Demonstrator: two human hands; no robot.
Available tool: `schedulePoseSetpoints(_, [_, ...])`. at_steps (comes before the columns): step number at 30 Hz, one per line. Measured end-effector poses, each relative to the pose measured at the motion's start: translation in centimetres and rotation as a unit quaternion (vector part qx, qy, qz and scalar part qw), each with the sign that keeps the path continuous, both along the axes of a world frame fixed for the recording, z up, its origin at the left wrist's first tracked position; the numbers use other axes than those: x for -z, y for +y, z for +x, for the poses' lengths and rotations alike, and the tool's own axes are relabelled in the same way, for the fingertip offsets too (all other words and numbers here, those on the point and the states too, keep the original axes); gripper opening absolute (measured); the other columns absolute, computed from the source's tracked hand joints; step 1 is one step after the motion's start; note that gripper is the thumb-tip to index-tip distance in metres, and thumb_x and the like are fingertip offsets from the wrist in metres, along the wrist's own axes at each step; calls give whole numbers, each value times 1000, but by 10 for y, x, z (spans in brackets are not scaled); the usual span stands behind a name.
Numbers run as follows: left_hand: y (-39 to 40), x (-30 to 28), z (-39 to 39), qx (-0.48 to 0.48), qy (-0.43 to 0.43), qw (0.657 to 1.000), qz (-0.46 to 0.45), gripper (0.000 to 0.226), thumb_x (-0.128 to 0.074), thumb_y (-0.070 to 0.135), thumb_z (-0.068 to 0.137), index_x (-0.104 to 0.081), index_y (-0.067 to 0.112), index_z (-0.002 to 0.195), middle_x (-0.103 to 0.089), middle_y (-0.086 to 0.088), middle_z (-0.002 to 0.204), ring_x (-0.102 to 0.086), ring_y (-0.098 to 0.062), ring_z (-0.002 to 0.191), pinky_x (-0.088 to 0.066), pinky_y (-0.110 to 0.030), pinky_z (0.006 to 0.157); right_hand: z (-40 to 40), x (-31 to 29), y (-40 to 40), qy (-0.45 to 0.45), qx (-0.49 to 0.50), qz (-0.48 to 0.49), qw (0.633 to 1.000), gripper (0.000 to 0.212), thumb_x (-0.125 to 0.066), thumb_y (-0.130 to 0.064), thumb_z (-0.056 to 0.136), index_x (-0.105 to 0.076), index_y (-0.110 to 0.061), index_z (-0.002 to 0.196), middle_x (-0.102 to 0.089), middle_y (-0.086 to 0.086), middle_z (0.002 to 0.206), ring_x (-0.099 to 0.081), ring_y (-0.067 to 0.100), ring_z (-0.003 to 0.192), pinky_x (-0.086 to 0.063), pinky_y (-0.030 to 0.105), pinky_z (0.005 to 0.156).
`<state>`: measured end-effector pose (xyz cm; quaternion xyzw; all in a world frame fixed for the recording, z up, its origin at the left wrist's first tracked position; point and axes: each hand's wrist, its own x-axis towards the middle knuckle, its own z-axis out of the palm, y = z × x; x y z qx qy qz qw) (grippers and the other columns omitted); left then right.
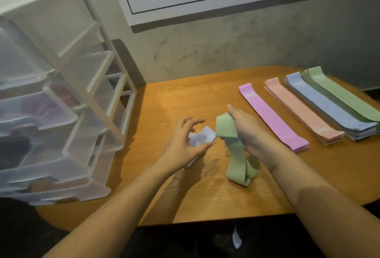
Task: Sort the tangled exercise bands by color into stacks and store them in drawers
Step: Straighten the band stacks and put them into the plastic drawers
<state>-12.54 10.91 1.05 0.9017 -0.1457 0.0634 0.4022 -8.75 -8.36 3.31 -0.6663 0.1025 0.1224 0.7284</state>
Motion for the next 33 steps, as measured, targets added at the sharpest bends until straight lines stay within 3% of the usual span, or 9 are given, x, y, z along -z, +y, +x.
schedulePoseSetpoints(5, [-26,-12,-6,54,-68,996,-33,73,-84,25,81,-42,36,140,-33,9,143,-51,1,113,-46,-15,90,-3,0,0,28,-10,20,999,39,-48,-52,100,-61,-16,107,-63,13,89,-62,29,78,-48,39,70])
schedulePoseSetpoints(10, [-41,-18,-2,99,-106,989,-33,34,-75,15,84,-67,22,117,-47,10,131,-53,-1,114,-46,-20,87,-11,-1,-7,20,-40,-30,999,48,-46,-56,99,-57,-15,123,-66,13,107,-66,28,88,-52,42,76])
schedulePoseSetpoints(13, [-45,-21,-1,83,-75,990,-86,14,-75,18,85,-75,20,99,-61,13,122,-59,-11,113,-49,-33,86,-16,-6,-14,13,-58,-47,997,49,-46,-55,101,-53,-12,125,-64,15,107,-65,27,83,-56,46,73])
schedulePoseSetpoints(16, [-53,-33,-2,48,-17,982,-184,11,-75,23,86,-75,19,96,-71,7,109,-66,-13,105,-53,-38,86,-26,-16,-18,-9,-72,-3,997,48,-41,-54,103,-55,-12,121,-64,14,91,-64,21,72,-55,41,69])
schedulePoseSetpoints(19, [-60,-46,-3,6,55,961,-271,11,-70,6,92,-73,17,92,-72,6,88,-66,-5,84,-54,-27,77,-32,-22,-21,-48,-83,-52,994,50,-34,-56,103,-55,-15,122,-66,11,88,-63,18,71,-54,31,66])
schedulePoseSetpoints(22, [-59,-53,3,-48,121,929,-347,7,-68,9,94,-68,15,91,-74,-4,88,-71,-17,87,-58,-33,77,-36,-29,-22,-60,-85,-55,993,52,-34,-58,102,-53,-15,123,-66,11,86,-64,19,68,-54,26,57])
schedulePoseSetpoints(25, [-55,-62,9,-76,158,903,-393,4,-68,14,95,-65,13,93,-73,-7,86,-72,-22,83,-57,-29,69,-39,-29,-29,-62,-112,-34,991,59,-44,-66,91,-52,-15,118,-71,8,87,-69,23,67,-55,31,54])
schedulePoseSetpoints(30, [-62,-75,16,-72,195,887,-413,8,-67,13,96,-62,11,101,-69,-2,79,-60,-12,61,-48,-21,54,-36,-30,-49,-76,-179,-100,976,39,-60,-51,94,-52,-22,119,-73,10,101,-74,21,75,-57,29,63])
schedulePoseSetpoints(33, [-64,-82,24,-92,228,841,-482,11,-68,17,96,-60,13,102,-67,-2,80,-57,-9,56,-48,-17,50,-32,-25,-60,-78,-179,-105,975,33,-69,-41,90,-58,-22,115,-75,6,98,-73,19,81,-54,27,66])
